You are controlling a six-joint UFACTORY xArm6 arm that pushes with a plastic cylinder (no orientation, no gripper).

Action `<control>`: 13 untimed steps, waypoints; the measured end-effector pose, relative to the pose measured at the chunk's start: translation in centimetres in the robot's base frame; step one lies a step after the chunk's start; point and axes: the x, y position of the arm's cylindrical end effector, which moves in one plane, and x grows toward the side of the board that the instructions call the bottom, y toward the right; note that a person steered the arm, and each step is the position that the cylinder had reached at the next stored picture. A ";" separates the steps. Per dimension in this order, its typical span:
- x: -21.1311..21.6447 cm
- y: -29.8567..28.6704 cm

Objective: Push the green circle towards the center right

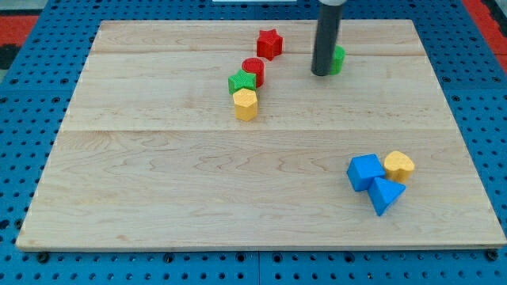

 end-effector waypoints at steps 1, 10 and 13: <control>4.5 0.5; -1.1 6.0; -5.7 5.1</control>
